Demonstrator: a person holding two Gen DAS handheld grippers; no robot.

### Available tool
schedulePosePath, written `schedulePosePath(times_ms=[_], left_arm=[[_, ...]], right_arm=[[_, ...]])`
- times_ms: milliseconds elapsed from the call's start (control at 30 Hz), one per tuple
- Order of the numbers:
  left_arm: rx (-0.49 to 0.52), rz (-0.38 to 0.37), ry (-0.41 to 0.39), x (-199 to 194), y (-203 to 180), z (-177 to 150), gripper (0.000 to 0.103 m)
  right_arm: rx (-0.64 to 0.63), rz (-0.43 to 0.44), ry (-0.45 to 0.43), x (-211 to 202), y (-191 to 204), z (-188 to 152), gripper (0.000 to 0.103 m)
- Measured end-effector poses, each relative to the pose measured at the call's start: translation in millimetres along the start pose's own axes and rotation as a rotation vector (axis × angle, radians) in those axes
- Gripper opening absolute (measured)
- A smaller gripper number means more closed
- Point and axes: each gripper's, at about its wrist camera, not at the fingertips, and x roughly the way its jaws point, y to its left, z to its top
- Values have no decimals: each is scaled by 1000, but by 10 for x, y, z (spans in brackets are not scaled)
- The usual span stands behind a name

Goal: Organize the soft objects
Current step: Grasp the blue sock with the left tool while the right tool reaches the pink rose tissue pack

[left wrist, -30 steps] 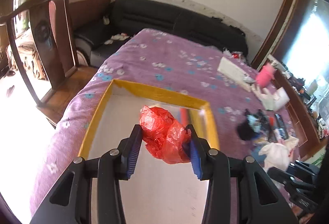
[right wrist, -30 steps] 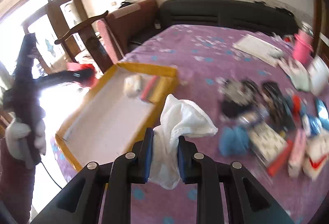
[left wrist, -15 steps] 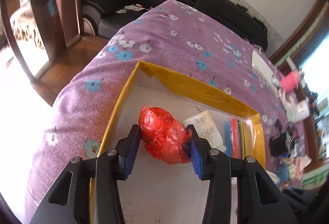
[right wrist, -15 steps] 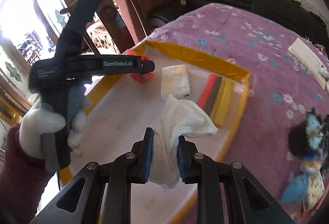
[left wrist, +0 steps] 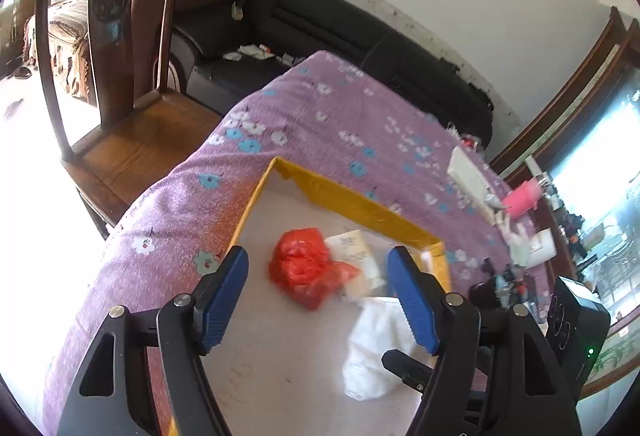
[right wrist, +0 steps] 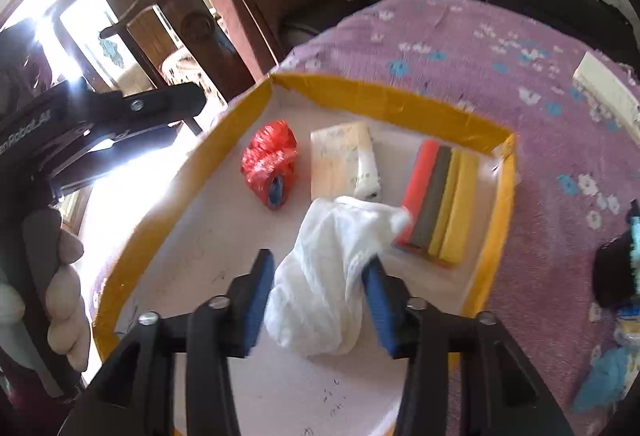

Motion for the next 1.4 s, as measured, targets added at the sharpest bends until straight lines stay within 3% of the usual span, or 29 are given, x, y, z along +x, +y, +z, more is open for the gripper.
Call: schedulePosePath(times_ms=[67, 267, 400, 533, 667, 833, 1100, 1233, 1333, 1367, 1400], left_arm=[[-2, -22, -25, -134, -102, -50, 76], [-1, -106, -56, -418, -476, -331, 83], [42, -137, -25, -461, -833, -602, 85], [89, -168, 19, -404, -1162, -870, 85], [167, -180, 79, -199, -1536, -1111, 85], [209, -168, 208, 307, -1938, -1392, 85], [271, -90, 311, 1140, -2479, -1602, 85], [307, -45, 315, 1395, -2593, -1643, 85], [325, -62, 340, 1471, -2625, -1725, 85], [355, -55, 322, 1461, -2658, -1751, 76], [389, -56, 316, 1460, -2691, -1776, 45]], right_arm=[[-7, -10, -33, -159, -10, -40, 62], [-13, -61, -114, -670, -175, -347, 69], [28, -96, -155, -1050, -497, -666, 72], [102, -191, -196, -1454, -1016, -1092, 76], [236, -268, -210, -1783, -1627, -1521, 77], [445, -247, -229, -2023, -2279, -2001, 77], [495, -218, -265, -2180, -2502, -2240, 77], [502, -215, -281, -2277, -2532, -2308, 77], [519, -215, -288, -2327, -2622, -2329, 77], [527, -211, -288, -2327, -2659, -2328, 77], [538, -204, -286, -2326, -2705, -2334, 78]])
